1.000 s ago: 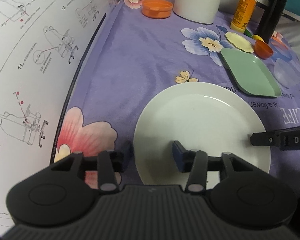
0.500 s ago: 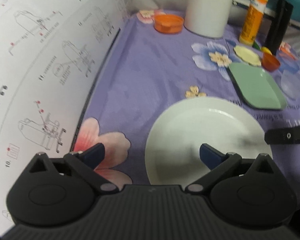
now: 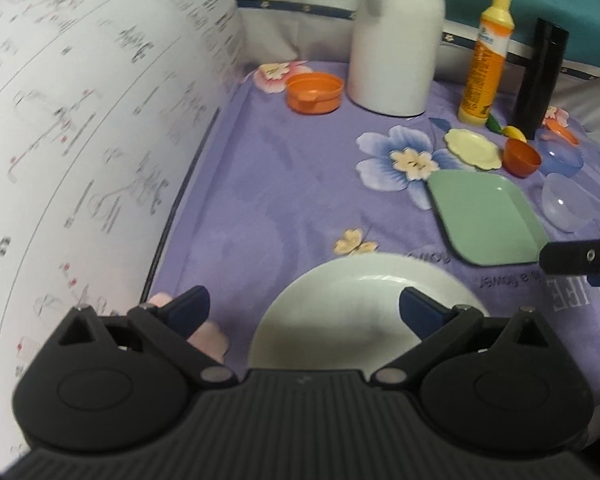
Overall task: Organize plates and bowls
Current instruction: 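Move the right tool to the green square plate's edge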
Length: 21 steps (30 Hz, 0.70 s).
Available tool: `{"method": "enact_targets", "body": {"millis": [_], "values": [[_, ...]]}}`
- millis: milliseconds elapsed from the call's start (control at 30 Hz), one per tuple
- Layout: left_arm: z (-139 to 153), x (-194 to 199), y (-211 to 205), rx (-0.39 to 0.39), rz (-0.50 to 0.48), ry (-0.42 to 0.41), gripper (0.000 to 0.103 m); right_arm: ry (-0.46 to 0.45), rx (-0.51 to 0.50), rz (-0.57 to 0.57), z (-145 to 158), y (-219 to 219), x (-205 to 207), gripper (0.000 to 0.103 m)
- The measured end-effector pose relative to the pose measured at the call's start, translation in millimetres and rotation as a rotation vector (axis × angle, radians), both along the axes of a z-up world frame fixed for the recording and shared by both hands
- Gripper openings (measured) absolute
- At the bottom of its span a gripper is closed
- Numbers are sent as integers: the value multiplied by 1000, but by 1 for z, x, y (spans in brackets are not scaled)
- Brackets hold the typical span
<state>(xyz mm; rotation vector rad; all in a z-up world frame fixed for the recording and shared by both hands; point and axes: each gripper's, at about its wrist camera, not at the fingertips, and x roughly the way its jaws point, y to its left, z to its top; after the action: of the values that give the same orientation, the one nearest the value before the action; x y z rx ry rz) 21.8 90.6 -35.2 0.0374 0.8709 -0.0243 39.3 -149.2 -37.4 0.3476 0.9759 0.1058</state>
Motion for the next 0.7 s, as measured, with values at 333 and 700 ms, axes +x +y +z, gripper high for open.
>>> {"method": "enact_targets", "body": {"millis": [333, 700], "values": [[8, 35, -43, -25, -72, -7, 103, -34, 33, -122, 4, -48, 12, 103], [-3, 89, -85, -17, -121, 37, 103, -13, 94, -194, -12, -83, 45, 103]]}}
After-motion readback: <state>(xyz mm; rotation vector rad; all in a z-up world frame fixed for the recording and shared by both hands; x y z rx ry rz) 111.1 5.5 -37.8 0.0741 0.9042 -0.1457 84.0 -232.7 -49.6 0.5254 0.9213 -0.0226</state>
